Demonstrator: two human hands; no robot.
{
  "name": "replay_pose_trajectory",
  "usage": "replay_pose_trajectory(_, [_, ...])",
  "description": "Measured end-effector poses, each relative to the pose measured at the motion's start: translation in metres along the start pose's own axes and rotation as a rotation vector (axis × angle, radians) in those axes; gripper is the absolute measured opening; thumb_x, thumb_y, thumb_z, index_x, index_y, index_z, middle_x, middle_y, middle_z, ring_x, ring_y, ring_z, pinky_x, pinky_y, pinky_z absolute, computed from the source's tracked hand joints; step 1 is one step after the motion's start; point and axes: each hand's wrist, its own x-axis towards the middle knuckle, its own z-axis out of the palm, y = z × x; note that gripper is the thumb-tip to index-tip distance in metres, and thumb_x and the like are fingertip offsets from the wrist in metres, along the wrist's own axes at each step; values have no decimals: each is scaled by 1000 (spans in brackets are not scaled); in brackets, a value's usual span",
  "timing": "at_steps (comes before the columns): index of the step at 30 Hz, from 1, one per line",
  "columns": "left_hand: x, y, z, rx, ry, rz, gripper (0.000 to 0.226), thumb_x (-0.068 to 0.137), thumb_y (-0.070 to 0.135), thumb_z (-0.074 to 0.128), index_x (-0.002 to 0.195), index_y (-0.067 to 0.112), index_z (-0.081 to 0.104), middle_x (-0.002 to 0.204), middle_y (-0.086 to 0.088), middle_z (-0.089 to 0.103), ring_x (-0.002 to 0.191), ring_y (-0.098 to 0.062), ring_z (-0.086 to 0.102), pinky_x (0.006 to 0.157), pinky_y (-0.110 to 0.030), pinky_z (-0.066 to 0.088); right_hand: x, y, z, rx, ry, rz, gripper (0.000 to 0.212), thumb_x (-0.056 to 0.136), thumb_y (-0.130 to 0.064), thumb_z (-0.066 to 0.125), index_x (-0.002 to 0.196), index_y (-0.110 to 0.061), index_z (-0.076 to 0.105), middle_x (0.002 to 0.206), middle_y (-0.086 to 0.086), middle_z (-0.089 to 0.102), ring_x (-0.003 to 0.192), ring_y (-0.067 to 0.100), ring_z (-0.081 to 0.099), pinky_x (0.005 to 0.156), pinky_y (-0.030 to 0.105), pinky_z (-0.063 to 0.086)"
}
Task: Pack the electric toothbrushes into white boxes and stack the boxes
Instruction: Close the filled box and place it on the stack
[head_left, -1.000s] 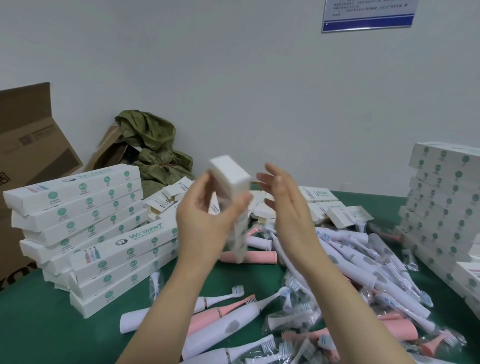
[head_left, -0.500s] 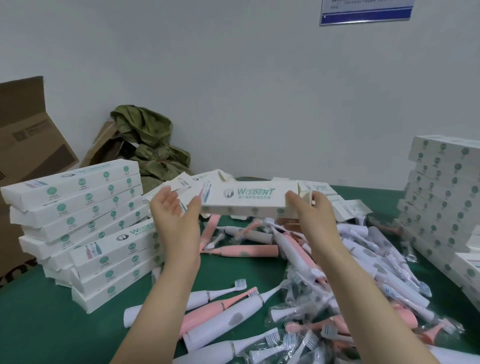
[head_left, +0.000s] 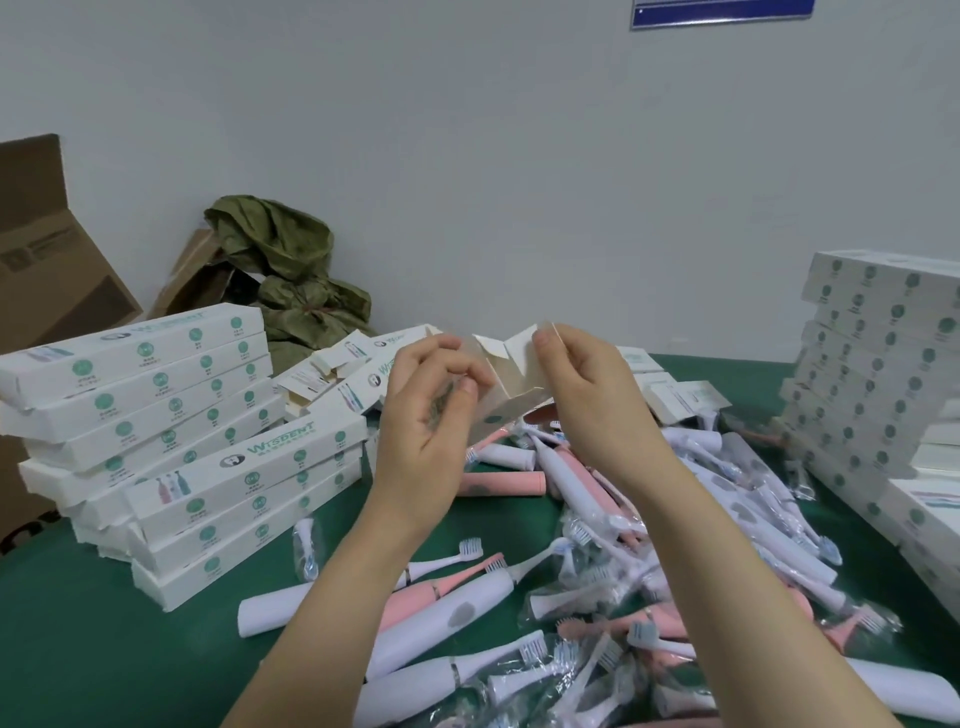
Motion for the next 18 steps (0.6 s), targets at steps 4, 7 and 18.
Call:
replay_pose_trajectory(4, [4, 2, -1, -20, 34, -61, 21, 89, 13, 46, 83, 31, 55, 98, -7, 52, 92, 2, 50, 82, -11, 36, 1, 1, 0, 8, -99, -7, 29, 97, -15, 42, 80, 5, 53, 74, 25, 55, 73, 33, 61, 70, 49, 50])
replay_pose_trajectory(7, [3, 2, -3, -31, 11, -92, 5, 84, 28, 53, 84, 32, 56, 99, -2, 52, 94, -1, 51, 83, -15, 39, -1, 1, 4, -11, -110, -22, 25, 97, -17, 44, 87, 0, 60, 83, 28, 63, 81, 43, 59, 74, 54, 50])
replay_pose_trajectory(18, [2, 3, -1, 106, -69, -124, 32, 70, 41, 61, 102, 37, 59, 106, 9, 58, 102, 5, 50, 84, -7, 36, -1, 2, 10, -60, -47, -15, 24, 98, -19, 43, 88, -5, 60, 78, 19, 64, 73, 33, 60, 71, 51, 51])
